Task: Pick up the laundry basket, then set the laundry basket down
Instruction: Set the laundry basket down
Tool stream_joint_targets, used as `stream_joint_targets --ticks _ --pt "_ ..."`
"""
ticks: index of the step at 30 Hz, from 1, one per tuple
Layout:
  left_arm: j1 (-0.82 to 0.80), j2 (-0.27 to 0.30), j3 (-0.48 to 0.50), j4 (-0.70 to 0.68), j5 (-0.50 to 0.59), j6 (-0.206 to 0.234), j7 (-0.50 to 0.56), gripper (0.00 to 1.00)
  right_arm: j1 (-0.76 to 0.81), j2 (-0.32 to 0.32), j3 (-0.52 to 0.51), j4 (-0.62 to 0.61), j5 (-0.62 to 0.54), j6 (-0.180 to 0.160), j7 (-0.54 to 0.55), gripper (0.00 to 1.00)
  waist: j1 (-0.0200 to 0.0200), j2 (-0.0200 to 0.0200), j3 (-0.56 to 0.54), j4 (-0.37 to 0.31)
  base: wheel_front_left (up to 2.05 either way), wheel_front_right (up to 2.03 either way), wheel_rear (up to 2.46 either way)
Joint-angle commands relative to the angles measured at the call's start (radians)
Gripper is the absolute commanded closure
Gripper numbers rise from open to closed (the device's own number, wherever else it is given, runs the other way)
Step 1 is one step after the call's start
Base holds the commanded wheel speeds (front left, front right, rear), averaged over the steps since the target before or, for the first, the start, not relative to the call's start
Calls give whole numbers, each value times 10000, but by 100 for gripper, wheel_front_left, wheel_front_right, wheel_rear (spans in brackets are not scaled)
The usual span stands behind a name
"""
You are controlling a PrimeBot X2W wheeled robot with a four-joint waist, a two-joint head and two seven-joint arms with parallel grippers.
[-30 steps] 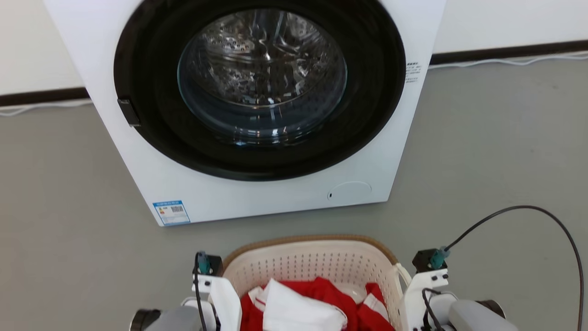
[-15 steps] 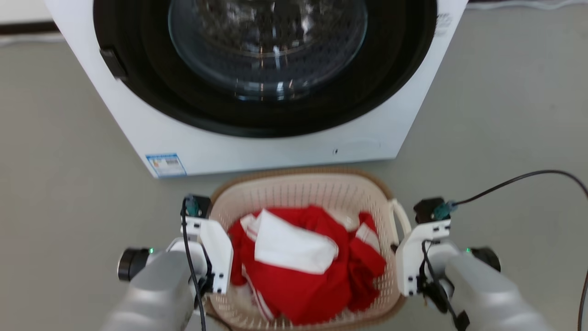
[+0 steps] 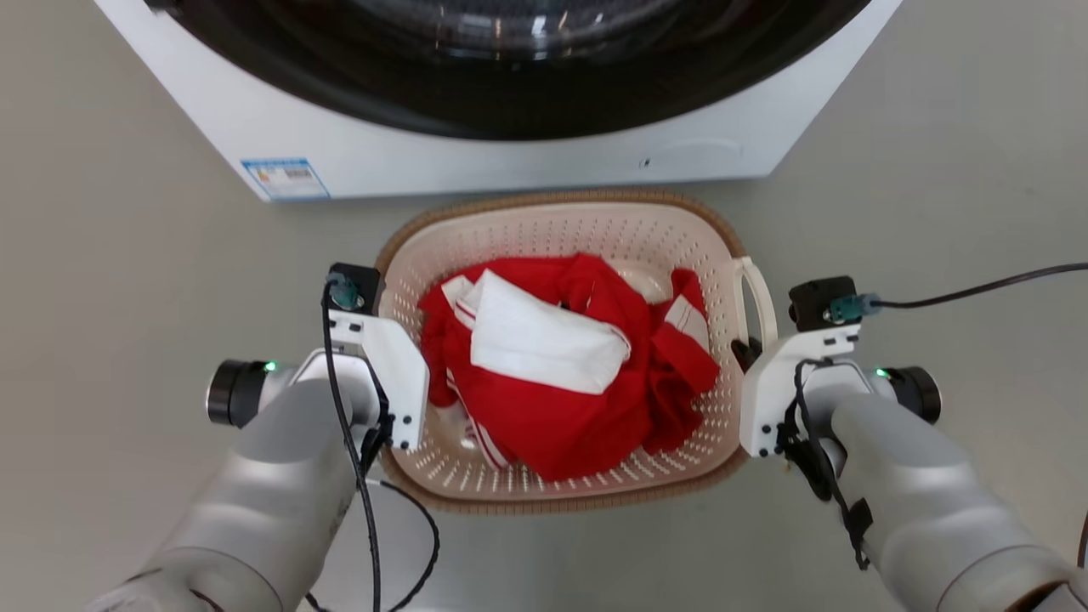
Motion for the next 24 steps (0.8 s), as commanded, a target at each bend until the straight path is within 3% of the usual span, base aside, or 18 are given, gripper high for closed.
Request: stream_joint_targets --ticks 1,24 --pt "-520 119 135 -91 176 66 -254 100 -226 248 55 -104 -107 150 -353 100 0 0 461 75 0 0 0" --pt "-1676 207 189 21 290 407 -1366 100 -1328 227 -497 159 -652 150 -1366 100 0 0 2952 179 0 0 0"
